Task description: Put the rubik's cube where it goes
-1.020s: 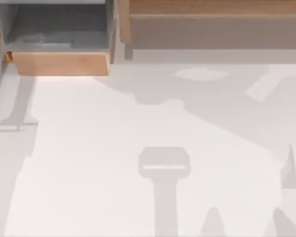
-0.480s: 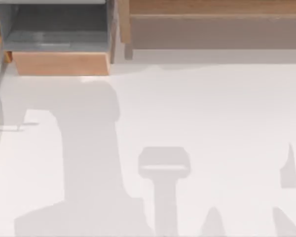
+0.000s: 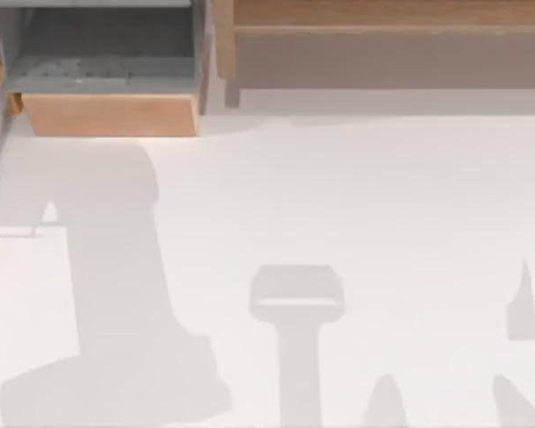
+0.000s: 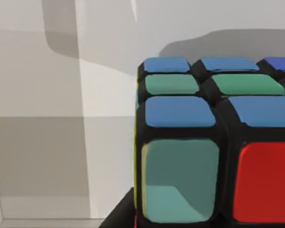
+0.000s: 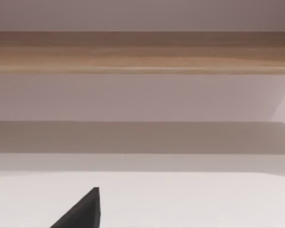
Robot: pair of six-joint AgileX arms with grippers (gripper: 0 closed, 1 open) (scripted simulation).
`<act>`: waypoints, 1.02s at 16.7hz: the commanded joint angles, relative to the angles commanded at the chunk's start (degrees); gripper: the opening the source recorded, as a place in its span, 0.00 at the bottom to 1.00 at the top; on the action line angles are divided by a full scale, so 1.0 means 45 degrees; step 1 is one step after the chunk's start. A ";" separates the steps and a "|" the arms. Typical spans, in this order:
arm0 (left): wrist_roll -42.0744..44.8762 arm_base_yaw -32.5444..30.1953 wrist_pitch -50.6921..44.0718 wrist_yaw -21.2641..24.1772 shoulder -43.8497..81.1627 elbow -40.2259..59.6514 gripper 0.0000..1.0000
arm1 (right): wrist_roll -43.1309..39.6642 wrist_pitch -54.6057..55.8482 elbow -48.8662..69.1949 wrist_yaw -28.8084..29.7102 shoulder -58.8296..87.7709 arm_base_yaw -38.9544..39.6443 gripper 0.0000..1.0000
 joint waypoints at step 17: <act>0.0000 0.0000 0.0000 0.0000 0.0000 0.0000 1.00 | 0.0000 0.0000 0.0000 0.0000 0.0000 0.0000 1.00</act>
